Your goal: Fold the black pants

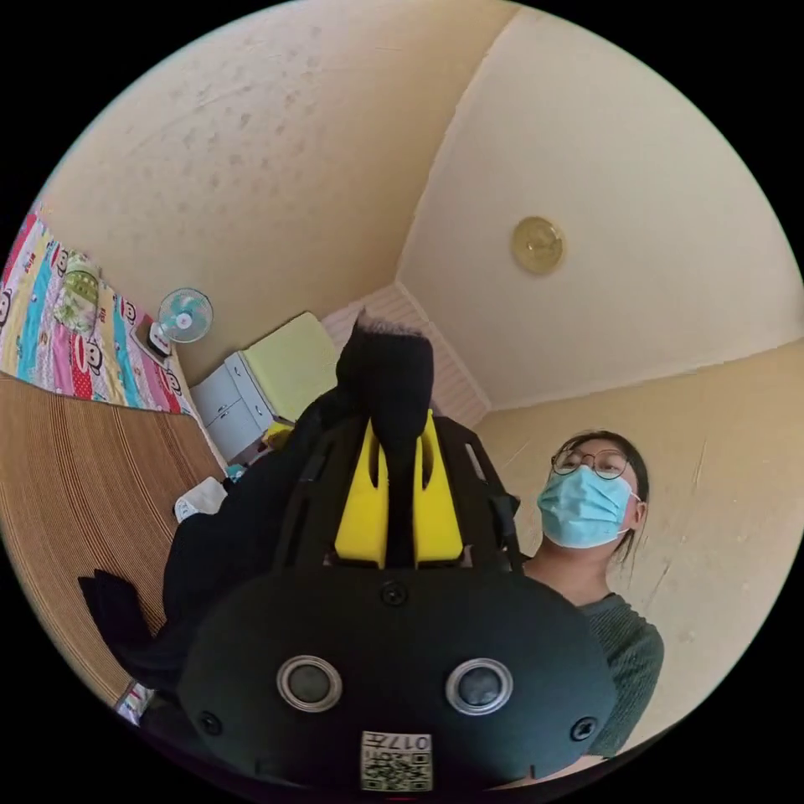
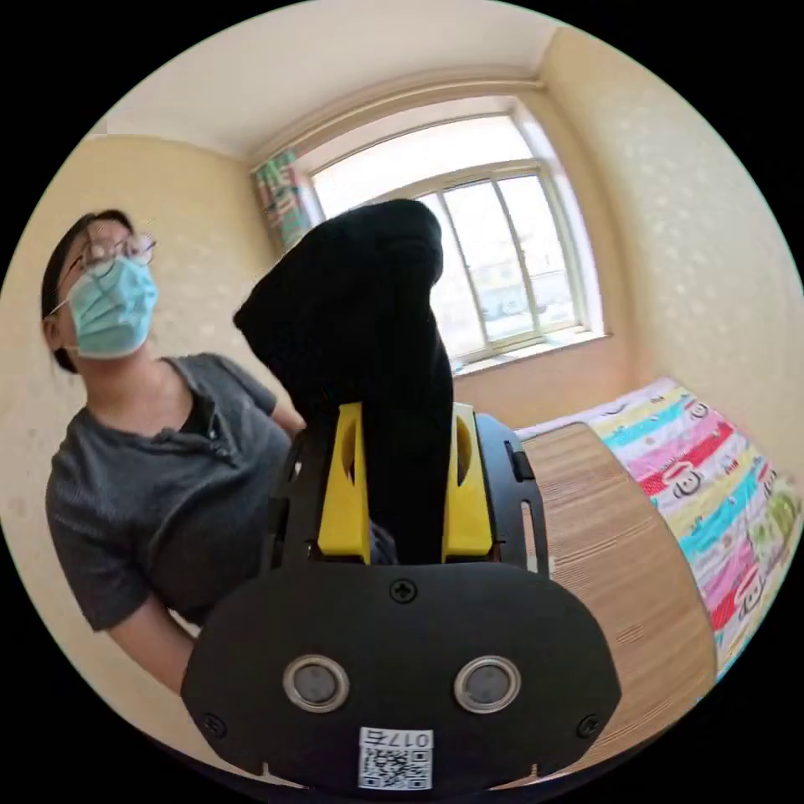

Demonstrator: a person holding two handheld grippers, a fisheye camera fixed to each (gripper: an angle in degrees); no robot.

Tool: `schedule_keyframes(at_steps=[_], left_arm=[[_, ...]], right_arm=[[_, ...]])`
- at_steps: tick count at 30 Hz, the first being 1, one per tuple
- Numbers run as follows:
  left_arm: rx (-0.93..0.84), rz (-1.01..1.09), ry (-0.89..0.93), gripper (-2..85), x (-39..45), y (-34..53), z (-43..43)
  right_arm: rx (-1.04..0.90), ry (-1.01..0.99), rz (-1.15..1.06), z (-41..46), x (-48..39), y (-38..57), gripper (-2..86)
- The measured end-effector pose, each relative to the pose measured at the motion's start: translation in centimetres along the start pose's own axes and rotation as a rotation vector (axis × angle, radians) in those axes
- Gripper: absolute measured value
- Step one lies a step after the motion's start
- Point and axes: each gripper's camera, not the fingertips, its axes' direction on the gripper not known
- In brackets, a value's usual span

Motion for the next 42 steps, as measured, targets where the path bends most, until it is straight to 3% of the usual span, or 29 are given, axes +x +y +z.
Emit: schedule_keyframes(at_steps=[3, 10, 14, 17, 20, 26, 31, 37, 42], left_arm=[[0.123, 0.151, -0.14, 3.6, 3.2, -0.5, -1.1], [0.263, 0.464, -0.564, 3.7, 9.5, 0.3, 4.8], [0.193, 0.525, -0.617, 3.7, 9.5, 0.3, 9.2], [0.132, 0.494, -0.618, 3.6, 8.6, -0.3, 10.3], [0.074, 0.511, -0.618, 3.6, 8.5, -2.1, 8.5], [-0.19, 0.681, -0.585, 3.6, 11.5, -7.5, 5.2], [-0.206, 0.775, -0.63, 3.8, 15.6, -11.2, 4.6], [-0.243, 0.784, -0.728, 4.0, 14.4, -18.3, 6.1], [-0.151, 0.581, -0.769, 3.9, 1.6, -23.8, 5.1]], right_arm=[[0.253, 0.235, 0.058, -2.8, -3.8, 3.2, 11.2], [0.38, 0.136, 0.031, 2.1, -11.0, 8.7, 18.9], [0.421, 0.332, 0.007, 4.8, -15.1, 6.2, 19.5], [0.431, 0.53, 0.065, 4.0, -15.7, 3.3, 9.2], [0.426, 0.7, 0.059, 1.1, -15.7, 0.7, 6.4], [0.392, 0.555, -0.111, -5.3, -16.3, -6.7, 5.9], [0.368, 0.428, -0.177, -8.2, -18.1, -13.7, 5.8], [0.332, 0.369, 0.02, -10.6, -15.5, -22.0, 5.7], [0.316, 0.55, 0.265, -9.9, -4.2, -21.5, 5.4]])
